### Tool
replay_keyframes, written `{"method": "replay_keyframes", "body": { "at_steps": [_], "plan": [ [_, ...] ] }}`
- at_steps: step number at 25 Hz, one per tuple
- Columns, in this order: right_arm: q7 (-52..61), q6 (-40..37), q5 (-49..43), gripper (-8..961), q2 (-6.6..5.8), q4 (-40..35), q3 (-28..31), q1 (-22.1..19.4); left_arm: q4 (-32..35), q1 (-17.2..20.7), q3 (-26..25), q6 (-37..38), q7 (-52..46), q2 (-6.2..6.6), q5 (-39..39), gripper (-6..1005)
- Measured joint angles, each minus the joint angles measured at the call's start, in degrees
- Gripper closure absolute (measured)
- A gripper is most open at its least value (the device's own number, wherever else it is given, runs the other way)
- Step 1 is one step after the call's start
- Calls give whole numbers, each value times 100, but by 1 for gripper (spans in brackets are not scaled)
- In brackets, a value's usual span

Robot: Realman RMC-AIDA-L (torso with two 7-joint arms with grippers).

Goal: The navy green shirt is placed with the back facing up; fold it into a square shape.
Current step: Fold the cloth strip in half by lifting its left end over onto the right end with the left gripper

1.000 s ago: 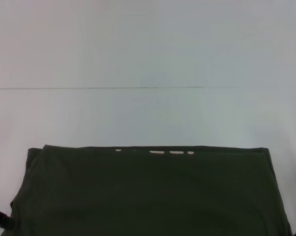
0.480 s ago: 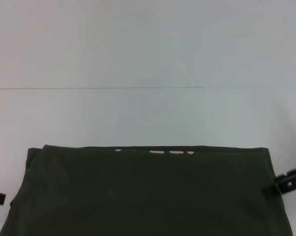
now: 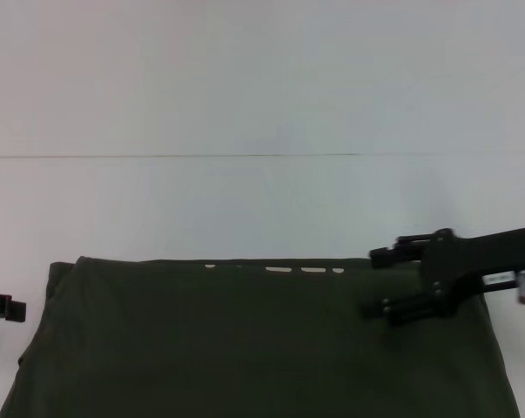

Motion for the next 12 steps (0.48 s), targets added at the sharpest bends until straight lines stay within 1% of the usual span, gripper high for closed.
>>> {"method": "replay_keyframes", "body": {
  "at_steps": [2,3,5,8,12],
  "plan": [
    [-388,359,39,59,103,147,-278,17,-93,-3,-5,-107,-151,2,-41,118],
    [-567,583,127,61,118,284,-469,26,-127,-3,-6,-135,-199,3,-58,119],
    [-914,953,346,64,117,566,-786,47,-215,-12,-6,-192,-283,9,-84,120],
    [-1684,1365,831,66,118,1026,-1048,51,-324,-29,5,-302,-420,10,-92,121],
    [-3008,1493,1485,67,134,1697,-1157,-21,-394,-44,30,-360,-525,-8,-104,121]
  ]
}}
